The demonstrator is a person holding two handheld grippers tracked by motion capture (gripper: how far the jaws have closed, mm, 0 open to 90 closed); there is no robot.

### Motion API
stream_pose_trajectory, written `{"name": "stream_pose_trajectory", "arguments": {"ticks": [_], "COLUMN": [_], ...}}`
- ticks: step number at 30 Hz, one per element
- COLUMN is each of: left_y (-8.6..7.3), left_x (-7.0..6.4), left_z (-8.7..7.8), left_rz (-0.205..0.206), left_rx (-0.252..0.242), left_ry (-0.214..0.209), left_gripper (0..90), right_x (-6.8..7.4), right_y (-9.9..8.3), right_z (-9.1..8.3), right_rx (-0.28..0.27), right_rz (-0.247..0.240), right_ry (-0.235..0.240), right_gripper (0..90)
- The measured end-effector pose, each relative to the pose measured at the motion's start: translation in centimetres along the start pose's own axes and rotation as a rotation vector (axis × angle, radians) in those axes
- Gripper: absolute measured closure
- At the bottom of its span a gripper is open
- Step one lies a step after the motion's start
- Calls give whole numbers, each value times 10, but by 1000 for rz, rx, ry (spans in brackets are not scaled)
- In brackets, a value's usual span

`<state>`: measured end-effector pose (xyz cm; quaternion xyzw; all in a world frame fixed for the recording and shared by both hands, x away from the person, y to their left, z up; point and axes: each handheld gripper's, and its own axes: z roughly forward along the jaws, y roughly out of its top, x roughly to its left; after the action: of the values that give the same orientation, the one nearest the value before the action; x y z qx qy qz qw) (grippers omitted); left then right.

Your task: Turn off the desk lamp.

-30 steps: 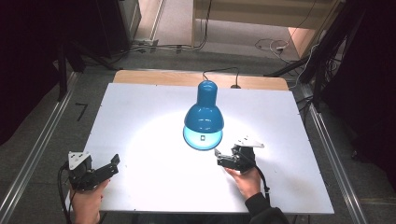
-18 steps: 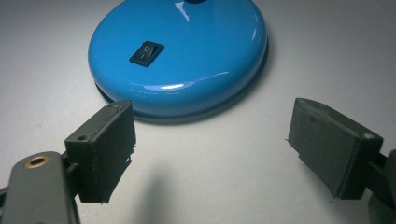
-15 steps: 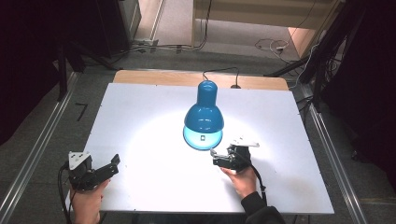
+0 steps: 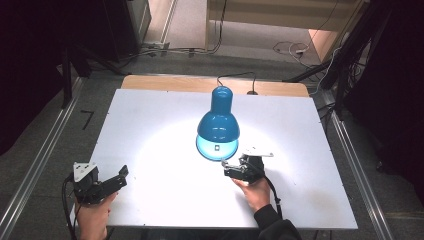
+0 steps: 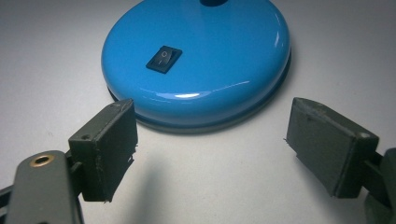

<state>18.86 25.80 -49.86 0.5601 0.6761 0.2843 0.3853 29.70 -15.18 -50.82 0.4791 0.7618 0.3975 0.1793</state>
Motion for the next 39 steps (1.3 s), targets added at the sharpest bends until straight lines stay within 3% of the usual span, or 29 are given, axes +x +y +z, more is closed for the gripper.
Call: {"name": "stream_pose_trajectory", "arguments": {"ticks": [14,19,22,23,24,25,32,39], "left_y": [0,0,0,0,0,0,0,0], "left_x": [0,0,0,0,0,0,0,0], "left_z": [0,0,0,0,0,0,0,0], "left_rz": [-2,0,0,0,0,0,-1,0], "left_rx": [1,1,1,1,1,1,1,1], "left_ry": [-3,-4,-4,-4,-4,-4,-6,-7], "left_gripper": [47,48,48,48,47,47,47,48], "right_x": [13,16,19,19,20,20,23,26], "right_y": [5,6,6,6,6,6,8,9], "right_z": [8,11,11,11,11,11,13,18], "right_rx": [-38,-69,-102,-102,-110,-110,-138,-153], "right_rz": [-16,-21,-29,-29,-31,-31,-48,-51], "right_ry": [-3,-14,-20,-20,-22,-22,-10,8], "right_gripper": [236,356,509,509,593,593,866,877]}}
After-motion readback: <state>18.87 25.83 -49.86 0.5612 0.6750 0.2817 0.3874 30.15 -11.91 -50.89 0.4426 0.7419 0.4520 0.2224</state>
